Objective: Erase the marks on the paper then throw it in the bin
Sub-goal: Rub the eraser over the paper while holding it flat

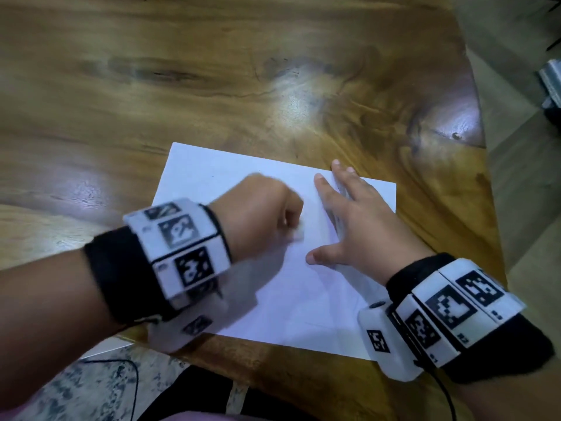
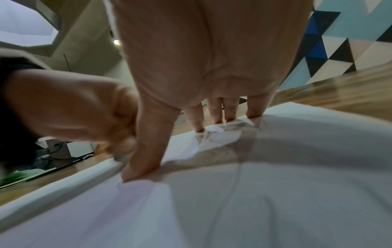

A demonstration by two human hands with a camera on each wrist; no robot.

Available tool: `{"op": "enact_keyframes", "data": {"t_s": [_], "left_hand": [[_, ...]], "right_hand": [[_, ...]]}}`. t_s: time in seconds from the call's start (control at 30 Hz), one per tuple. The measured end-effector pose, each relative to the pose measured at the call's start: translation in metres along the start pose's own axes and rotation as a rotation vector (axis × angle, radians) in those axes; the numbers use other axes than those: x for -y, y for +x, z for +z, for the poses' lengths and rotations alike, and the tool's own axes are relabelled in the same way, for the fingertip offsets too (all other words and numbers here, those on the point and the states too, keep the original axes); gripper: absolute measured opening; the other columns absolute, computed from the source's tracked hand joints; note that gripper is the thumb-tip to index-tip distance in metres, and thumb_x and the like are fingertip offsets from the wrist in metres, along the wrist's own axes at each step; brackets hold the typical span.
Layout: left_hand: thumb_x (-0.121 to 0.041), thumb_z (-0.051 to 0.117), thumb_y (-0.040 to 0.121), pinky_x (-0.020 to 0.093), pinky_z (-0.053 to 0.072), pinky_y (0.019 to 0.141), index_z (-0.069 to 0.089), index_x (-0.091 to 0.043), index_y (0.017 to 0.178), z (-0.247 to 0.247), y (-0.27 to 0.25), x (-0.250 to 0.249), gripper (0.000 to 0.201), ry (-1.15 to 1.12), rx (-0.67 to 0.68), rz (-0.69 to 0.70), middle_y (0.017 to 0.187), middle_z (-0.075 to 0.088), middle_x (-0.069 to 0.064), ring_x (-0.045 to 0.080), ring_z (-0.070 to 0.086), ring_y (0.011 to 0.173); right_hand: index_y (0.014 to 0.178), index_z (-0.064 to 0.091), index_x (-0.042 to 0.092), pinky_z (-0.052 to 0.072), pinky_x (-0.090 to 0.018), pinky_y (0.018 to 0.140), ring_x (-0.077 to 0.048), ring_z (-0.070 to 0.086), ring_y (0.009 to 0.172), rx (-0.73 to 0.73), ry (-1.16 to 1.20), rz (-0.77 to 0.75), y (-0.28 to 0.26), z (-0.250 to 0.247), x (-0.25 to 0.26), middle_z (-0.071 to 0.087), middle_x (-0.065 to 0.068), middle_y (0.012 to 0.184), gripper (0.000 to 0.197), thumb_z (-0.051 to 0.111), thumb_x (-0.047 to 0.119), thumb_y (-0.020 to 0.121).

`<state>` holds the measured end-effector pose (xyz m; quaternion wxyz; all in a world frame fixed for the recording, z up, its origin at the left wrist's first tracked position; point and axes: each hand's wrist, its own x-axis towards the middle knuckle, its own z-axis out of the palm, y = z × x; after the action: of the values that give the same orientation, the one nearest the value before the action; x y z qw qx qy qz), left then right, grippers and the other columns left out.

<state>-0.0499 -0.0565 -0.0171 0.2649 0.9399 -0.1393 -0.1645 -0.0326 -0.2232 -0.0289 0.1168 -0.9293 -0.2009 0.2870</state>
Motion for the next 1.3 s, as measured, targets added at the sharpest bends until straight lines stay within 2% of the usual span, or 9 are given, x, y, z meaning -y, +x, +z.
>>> {"op": "enact_keyframes", "data": {"t_s": [0.1,0.27,0.47,0.57,0.73,0.9,1.03,1.2,1.3], "left_hand": [[-0.024,0.068,0.074,0.003,0.033,0.056,0.067,-0.016,0.070,0.007,-0.021,0.003,0.008,-0.017,0.108,0.018,0.056,0.045,-0.011,0.011,0.043,0.059],[-0.017,0.065,0.076,0.013,0.033,0.055,0.069,-0.012,0.083,-0.014,0.019,0.006,0.010,-0.031,-0.093,-0.139,0.059,0.052,-0.006,0.014,0.046,0.059],[-0.024,0.070,0.074,0.013,0.026,0.051,0.060,-0.016,0.059,0.010,-0.035,0.008,0.019,-0.047,0.058,0.050,0.052,0.038,-0.011,0.006,0.038,0.049],[-0.022,0.071,0.072,0.003,0.033,0.055,0.068,-0.016,0.070,0.003,-0.030,0.015,0.007,-0.025,0.069,0.000,0.056,0.048,-0.013,0.004,0.046,0.055],[-0.021,0.069,0.073,0.010,0.033,0.057,0.069,-0.013,0.087,-0.016,0.014,0.019,0.016,-0.069,-0.091,-0.122,0.072,0.070,0.004,0.020,0.060,0.075],[-0.023,0.066,0.075,0.010,0.031,0.051,0.066,-0.014,0.073,0.006,-0.001,0.003,0.009,-0.023,-0.068,0.008,0.061,0.052,-0.006,0.012,0.044,0.061],[-0.022,0.063,0.078,0.017,0.026,0.053,0.061,-0.021,0.067,0.017,-0.030,-0.003,0.011,0.003,0.136,0.108,0.062,0.047,-0.009,0.012,0.044,0.065],[-0.020,0.065,0.076,0.022,0.027,0.055,0.069,-0.012,0.085,-0.005,0.011,0.007,0.012,0.029,-0.090,-0.067,0.072,0.060,0.001,0.014,0.046,0.069],[-0.023,0.064,0.077,0.015,0.028,0.051,0.068,-0.014,0.075,0.013,-0.015,-0.003,0.009,0.022,0.000,0.085,0.066,0.049,-0.006,0.013,0.044,0.065]], "right_hand": [[0.150,0.000,0.029,-0.001,-0.026,0.117,-0.010,-0.017,0.143,0.002,0.002,-0.004,0.000,0.000,0.000,-0.022,0.006,0.155,0.116,0.076,0.051,0.065],[0.149,-0.001,0.028,-0.002,-0.026,0.117,-0.010,-0.018,0.143,0.001,-0.008,-0.002,0.000,0.001,0.000,-0.022,0.006,0.155,0.116,0.076,0.051,0.065],[0.150,0.001,0.028,-0.001,-0.027,0.118,-0.009,-0.017,0.143,0.002,0.013,-0.001,0.000,0.000,0.000,-0.022,0.006,0.156,0.116,0.077,0.050,0.065],[0.150,0.000,0.028,0.000,-0.027,0.118,-0.010,-0.017,0.143,0.008,0.004,-0.008,-0.001,-0.001,0.000,-0.022,0.006,0.155,0.116,0.076,0.050,0.065],[0.149,-0.004,0.028,-0.002,-0.025,0.114,-0.011,-0.019,0.143,0.047,-0.029,-0.011,-0.003,-0.004,0.001,-0.025,0.005,0.155,0.118,0.076,0.050,0.065],[0.149,-0.005,0.028,-0.003,-0.024,0.114,-0.012,-0.019,0.143,0.046,-0.037,-0.003,-0.002,-0.003,0.000,-0.026,0.005,0.154,0.120,0.076,0.052,0.065],[0.149,-0.006,0.027,-0.003,-0.026,0.115,-0.013,-0.020,0.143,0.046,-0.055,-0.008,-0.001,-0.002,0.000,-0.026,0.003,0.155,0.120,0.076,0.052,0.065],[0.149,-0.006,0.027,-0.002,-0.026,0.115,-0.013,-0.019,0.143,0.042,-0.058,-0.007,-0.002,-0.002,0.000,-0.025,0.004,0.155,0.121,0.076,0.052,0.064],[0.149,-0.006,0.027,0.001,-0.028,0.116,-0.014,-0.018,0.143,0.044,-0.075,-0.013,-0.001,-0.002,-0.001,-0.025,0.003,0.155,0.121,0.075,0.053,0.063]]}}
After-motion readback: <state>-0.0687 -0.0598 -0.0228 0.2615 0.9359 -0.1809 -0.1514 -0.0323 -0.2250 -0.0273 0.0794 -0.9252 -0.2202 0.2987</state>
